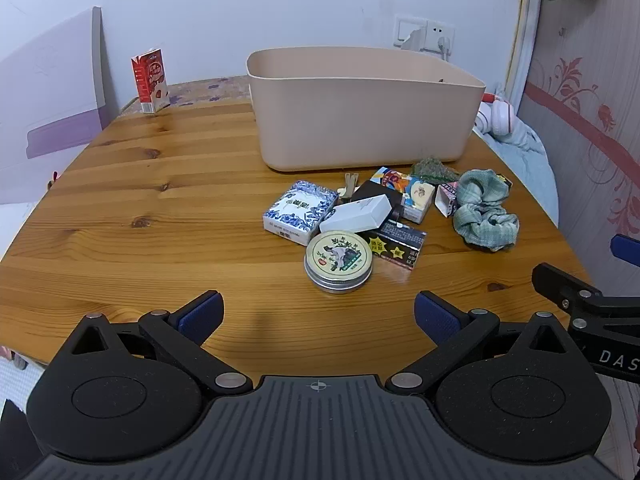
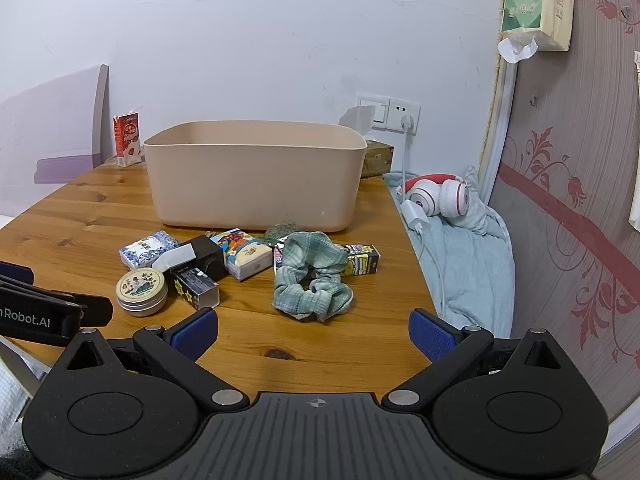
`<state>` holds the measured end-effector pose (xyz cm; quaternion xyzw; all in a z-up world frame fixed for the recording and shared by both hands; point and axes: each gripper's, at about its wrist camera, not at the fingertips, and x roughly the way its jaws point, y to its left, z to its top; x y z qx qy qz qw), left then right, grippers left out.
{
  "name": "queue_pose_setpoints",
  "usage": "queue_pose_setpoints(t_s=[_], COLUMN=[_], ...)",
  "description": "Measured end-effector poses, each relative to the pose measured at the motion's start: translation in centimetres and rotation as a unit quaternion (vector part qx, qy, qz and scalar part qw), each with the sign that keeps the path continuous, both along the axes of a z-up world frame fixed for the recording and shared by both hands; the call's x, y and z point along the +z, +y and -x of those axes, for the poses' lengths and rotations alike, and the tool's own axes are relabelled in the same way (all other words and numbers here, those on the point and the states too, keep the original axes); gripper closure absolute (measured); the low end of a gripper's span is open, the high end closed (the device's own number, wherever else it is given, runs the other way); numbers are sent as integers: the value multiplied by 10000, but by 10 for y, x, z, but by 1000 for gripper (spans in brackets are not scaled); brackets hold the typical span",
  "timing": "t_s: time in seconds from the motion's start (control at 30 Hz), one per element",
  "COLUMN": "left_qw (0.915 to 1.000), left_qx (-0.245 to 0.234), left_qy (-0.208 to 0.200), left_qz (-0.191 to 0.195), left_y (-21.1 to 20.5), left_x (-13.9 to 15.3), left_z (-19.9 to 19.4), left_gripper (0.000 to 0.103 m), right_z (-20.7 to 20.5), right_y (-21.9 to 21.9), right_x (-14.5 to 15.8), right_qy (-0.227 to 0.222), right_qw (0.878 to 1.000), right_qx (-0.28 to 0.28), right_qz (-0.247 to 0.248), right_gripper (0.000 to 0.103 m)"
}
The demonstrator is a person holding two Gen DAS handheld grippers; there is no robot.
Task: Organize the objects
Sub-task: 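Move both grippers toward the round tin and green scrunchie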
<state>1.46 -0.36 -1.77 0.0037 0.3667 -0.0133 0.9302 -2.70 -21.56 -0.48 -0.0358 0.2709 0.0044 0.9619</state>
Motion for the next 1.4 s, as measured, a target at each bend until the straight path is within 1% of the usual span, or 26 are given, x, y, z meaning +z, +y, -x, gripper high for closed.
queue_pose_setpoints(t_s=[0.4,0.73,1.03,1.4], left_qw=[10000,9998,9997,9995], left_qx=[-44,-29,-28,-18], left_qy=[58,159,230,305], left_qz=[-35,-87,-102,-107], left_y=[-2,-4,-6,-5], left_x=[-4,-10,-13,-18], left_z=[-9,-20,-32,-43], left_gripper=[0,0,0,0], right_z=[-8,-15,-23,-35], right_y=[-5,-6,-7,-7], right_x=[1,-3,-4,-9], right_qy=[-19,14,5,62], right_qw=[10000,9999,9997,9993], right_qx=[61,152,243,372], right_qz=[-1,-14,90,62], right_gripper=[0,0,0,0])
